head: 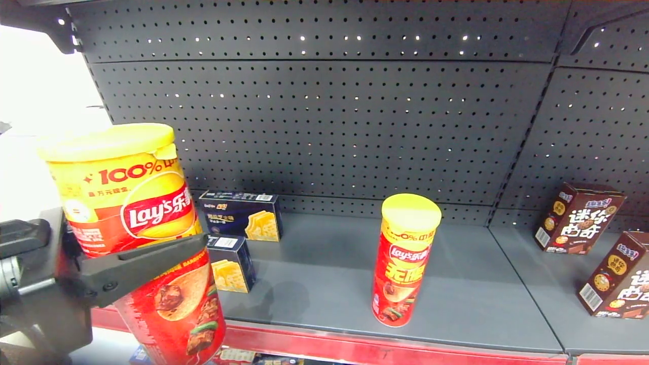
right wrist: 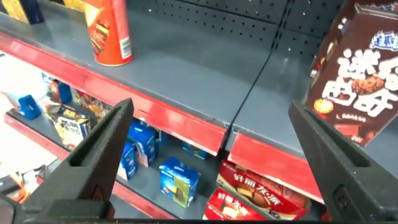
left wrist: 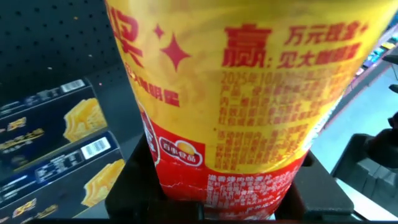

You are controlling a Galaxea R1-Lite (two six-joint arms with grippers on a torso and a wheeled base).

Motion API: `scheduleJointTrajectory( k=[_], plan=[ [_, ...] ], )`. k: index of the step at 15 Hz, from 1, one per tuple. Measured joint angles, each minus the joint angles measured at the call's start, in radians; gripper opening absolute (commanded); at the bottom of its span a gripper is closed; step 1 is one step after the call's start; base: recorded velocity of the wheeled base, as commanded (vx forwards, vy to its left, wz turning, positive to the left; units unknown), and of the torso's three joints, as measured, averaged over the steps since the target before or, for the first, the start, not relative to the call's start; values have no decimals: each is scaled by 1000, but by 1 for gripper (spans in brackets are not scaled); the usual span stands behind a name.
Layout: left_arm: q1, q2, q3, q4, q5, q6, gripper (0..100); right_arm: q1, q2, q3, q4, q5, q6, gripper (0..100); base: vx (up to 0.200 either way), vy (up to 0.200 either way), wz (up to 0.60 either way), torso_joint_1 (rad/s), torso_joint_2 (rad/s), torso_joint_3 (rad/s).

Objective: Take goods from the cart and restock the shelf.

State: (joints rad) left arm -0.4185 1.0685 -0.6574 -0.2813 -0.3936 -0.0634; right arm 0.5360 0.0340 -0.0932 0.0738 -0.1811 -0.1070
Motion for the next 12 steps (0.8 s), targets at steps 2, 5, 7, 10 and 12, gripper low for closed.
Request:
scheduleJointTrajectory(
  k=[2, 5, 7, 10, 12],
  plan=[
    [-5, 20, -3, 0, 1, 0, 0, 5, -22, 21, 10, 3, 13, 100, 0, 0, 0, 0, 0, 0],
    [-16, 61, -18, 0, -1, 0, 0, 15, -33, 30, 8, 92, 36, 100, 0, 0, 0, 0, 0, 0],
    [-32, 104, -51, -1, -1, 8, 0, 22, -34, 33, 6, 170, 36, 100, 0, 0, 0, 0, 0, 0],
    [-53, 174, -115, -1, 1, 34, 0, 30, -36, 34, 4, 187, 35, 100, 0, 0, 0, 0, 0, 0],
    [-75, 215, -146, 0, 8, 34, 0, 97, -36, 35, 4, 201, 35, 100, 0, 0, 0, 0, 0, 0]
  ],
)
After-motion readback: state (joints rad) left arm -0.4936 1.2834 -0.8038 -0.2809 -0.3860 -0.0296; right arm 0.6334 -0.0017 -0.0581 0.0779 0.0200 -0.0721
